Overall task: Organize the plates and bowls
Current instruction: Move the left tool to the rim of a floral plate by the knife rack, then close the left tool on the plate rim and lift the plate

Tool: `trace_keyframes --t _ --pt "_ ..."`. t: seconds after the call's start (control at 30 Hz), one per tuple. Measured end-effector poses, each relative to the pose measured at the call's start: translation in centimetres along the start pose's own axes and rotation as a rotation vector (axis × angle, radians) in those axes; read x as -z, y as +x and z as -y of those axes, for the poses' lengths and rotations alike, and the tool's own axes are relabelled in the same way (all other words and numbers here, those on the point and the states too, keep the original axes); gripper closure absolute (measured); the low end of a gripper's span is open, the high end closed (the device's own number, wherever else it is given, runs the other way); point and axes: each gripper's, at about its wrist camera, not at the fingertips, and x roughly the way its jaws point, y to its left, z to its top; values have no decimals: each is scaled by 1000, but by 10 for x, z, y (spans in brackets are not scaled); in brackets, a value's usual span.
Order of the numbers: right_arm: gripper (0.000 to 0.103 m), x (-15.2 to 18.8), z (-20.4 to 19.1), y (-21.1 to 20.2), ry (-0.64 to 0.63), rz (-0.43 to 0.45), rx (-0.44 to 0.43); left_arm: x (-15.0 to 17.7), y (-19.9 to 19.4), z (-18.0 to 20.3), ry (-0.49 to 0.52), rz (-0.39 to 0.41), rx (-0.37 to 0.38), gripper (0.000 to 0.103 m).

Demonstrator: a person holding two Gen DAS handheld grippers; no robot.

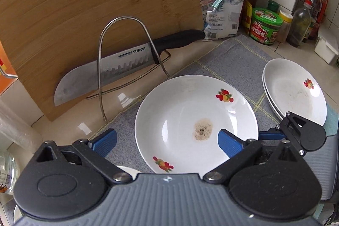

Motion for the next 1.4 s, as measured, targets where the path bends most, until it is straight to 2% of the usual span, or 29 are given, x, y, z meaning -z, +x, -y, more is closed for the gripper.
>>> trace_keyframes --t 0.2,0.37,0.43,0.57,1.13,1.4 --pt "0 -1 -2 0 18 2 44 -26 34 -12 -3 -78 61 5" --pt "0 -6 5 4 14 -9 53 -34 55 -14 -6 -131 78 6" --pt "0 -9 8 5 2 -9 57 -35 63 -14 -3 -147 77 11" --pt "0 -13 12 8 -22 -10 57 -37 75 -15 -9 -174 99 15" --pt "0 -29 30 21 -91 -71 -50 -42 95 -23 -22 -242 148 23" --pt "0 -28 36 20 -83 -61 -67 -45 101 -23 -1 -281 170 25"
